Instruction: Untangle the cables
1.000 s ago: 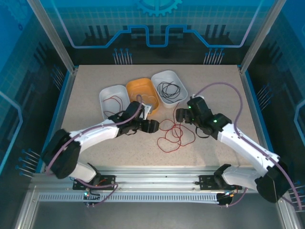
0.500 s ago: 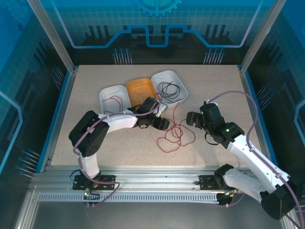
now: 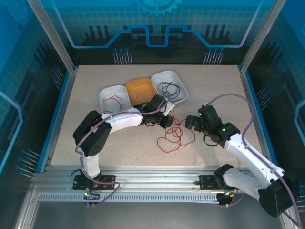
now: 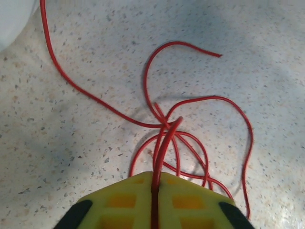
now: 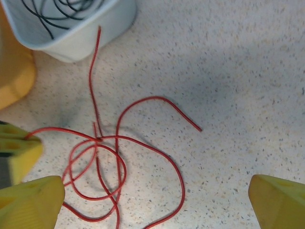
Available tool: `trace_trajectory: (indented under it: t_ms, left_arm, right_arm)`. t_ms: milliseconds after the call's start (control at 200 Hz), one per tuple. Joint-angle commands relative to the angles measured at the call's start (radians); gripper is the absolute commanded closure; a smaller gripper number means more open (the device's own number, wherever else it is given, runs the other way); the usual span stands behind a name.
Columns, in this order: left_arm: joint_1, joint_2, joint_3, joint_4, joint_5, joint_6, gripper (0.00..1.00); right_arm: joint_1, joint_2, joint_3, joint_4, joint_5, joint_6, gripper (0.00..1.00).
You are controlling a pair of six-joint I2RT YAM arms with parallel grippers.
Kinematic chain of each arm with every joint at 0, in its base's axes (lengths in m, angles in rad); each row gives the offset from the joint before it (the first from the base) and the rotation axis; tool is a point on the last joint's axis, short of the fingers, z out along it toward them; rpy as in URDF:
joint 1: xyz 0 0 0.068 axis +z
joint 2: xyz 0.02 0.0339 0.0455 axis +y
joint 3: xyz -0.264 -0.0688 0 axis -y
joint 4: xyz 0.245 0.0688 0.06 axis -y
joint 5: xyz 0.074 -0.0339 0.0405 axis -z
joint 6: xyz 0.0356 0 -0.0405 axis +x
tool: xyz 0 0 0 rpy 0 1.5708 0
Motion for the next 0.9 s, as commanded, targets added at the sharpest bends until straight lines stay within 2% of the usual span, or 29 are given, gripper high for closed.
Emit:
trace_trajectory:
  t_ms: [0,30,175,465,635,895]
  left_arm:
    - [-0.007,-0.096,0.041,-0.039,0.011,0.014,0.98]
    - [-0.007,-0.112,0.042,-0.04,0.016,0.012,1.0]
    - [-0.006,-0.157,0.047,-0.024,0.061,-0.019,1.0]
    - [-0.013,-0.142,0.113,-0.026,0.073,-0.118,1.0]
    - [-0.019,-0.135,0.136,-0.041,0.073,-0.135,1.0]
    - [-0.024,-0.137,0.141,-0.053,0.061,-0.155,1.0]
  right_arm:
    - [-0.038,0.012,-0.037,0.037,-0.044,0.034,0.0]
    - [-0.046,0.01,-0.048,0.048,-0.056,0.038,0.0]
    - [-0.081,-0.015,-0.083,0.079,-0.099,0.038,0.0]
    - [-0.082,-0.086,-0.158,0.197,-0.236,-0.02,0.0]
    - [-0.073,-0.083,-0.189,0.267,-0.313,-0.039,0.12]
    - [-0.007,0.028,-0.201,0.346,-0.314,-0.017,0.23]
